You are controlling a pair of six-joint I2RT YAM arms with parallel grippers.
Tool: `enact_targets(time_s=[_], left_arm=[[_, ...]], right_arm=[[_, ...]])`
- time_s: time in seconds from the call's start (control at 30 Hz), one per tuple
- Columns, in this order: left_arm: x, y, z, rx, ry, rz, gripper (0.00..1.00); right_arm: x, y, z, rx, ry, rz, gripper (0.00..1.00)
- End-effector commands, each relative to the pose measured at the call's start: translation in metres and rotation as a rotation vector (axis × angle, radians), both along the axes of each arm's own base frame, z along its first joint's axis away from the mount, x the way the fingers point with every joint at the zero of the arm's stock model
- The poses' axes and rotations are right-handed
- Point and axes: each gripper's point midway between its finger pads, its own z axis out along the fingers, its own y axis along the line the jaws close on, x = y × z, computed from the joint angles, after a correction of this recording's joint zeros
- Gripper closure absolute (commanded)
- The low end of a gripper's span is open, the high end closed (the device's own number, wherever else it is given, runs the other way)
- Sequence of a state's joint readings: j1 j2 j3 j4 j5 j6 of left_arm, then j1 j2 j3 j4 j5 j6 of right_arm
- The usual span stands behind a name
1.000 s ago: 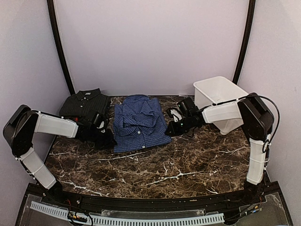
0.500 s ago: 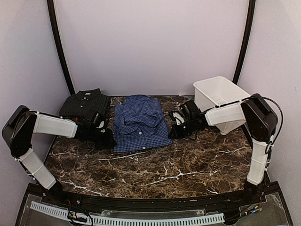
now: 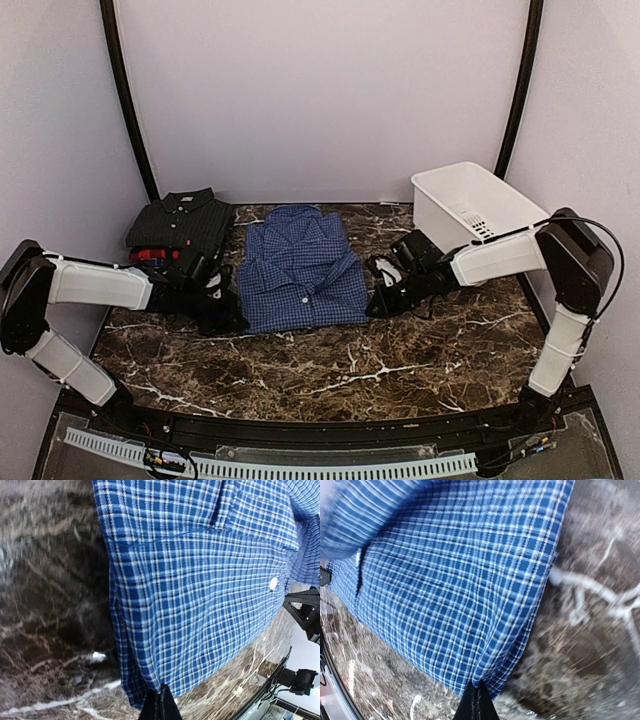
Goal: Fold and stack the long sleeve shirts
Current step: Fold the rectangle-folded shirt at the center of the board.
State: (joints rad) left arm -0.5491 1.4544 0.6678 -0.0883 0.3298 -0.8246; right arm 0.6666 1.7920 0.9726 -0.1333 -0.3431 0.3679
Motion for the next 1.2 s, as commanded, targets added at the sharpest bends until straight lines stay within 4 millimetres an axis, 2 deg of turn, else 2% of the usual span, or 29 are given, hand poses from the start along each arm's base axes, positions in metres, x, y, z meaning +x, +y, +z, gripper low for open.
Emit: enact_targets(time_s=[0.0,0.2,0.27,0.33,0.37,0.43,0.53,0.67,0.8,0.9,0.93,0.97,1.0,1.03,1.07,1.17], left_arm=[[-0.039,0.005,-0.020,0.041,0.122,-0.025,1.00],[-0.084,0.005,-0.024,0.070,0.219,-0.060,1.00],[-0.096,0.005,-0.024,0.083,0.239,-0.072,0.99],[-0.099,0.008,-0.022,0.093,0.232,-0.070,0.91],[-0.096,0.010,-0.020,0.105,0.216,-0.060,0.81],[-0.085,0.009,-0.011,0.112,0.164,-0.038,0.69],[-0.060,0.007,0.012,0.135,0.075,-0.004,0.62],[-0.023,0.018,0.026,0.177,-0.014,0.079,0.53],[0.011,0.030,0.019,0.163,-0.042,0.131,0.52],[0.031,0.027,0.010,0.152,-0.039,0.117,0.52],[0.041,0.022,0.016,0.124,-0.058,0.113,0.52],[0.044,0.020,0.009,0.129,-0.047,0.100,0.53],[0.053,0.014,0.015,0.102,-0.066,0.094,0.53],[0.055,0.012,0.010,0.102,-0.057,0.084,0.53],[0.062,0.007,0.014,0.078,-0.073,0.078,0.53],[0.073,0.000,0.011,0.070,-0.074,0.071,0.54]], right_arm=[[-0.033,0.006,-0.002,0.004,0.033,0.035,1.00],[-0.094,-0.019,-0.024,-0.059,0.134,0.055,1.00],[-0.105,-0.026,-0.024,-0.069,0.143,0.051,1.00],[-0.108,-0.032,-0.021,-0.079,0.139,0.039,0.96],[-0.105,-0.033,-0.017,-0.085,0.121,0.033,0.89],[-0.097,-0.033,-0.008,-0.100,0.084,0.025,0.75],[-0.077,-0.030,0.011,-0.116,0.012,0.003,0.58],[-0.044,-0.022,0.038,-0.094,-0.077,-0.029,0.42],[-0.006,-0.016,0.049,-0.081,-0.119,-0.068,0.40],[0.018,-0.004,0.061,-0.037,-0.149,-0.080,0.40],[0.023,0.001,0.063,-0.028,-0.150,-0.077,0.40],[0.025,0.006,0.063,-0.020,-0.149,-0.067,0.40],[0.028,0.009,0.064,-0.016,-0.150,-0.062,0.40],[0.032,0.011,0.063,-0.018,-0.154,-0.064,0.40],[0.035,0.011,0.061,-0.025,-0.159,-0.069,0.40],[0.042,0.011,0.053,-0.029,-0.150,-0.079,0.40]])
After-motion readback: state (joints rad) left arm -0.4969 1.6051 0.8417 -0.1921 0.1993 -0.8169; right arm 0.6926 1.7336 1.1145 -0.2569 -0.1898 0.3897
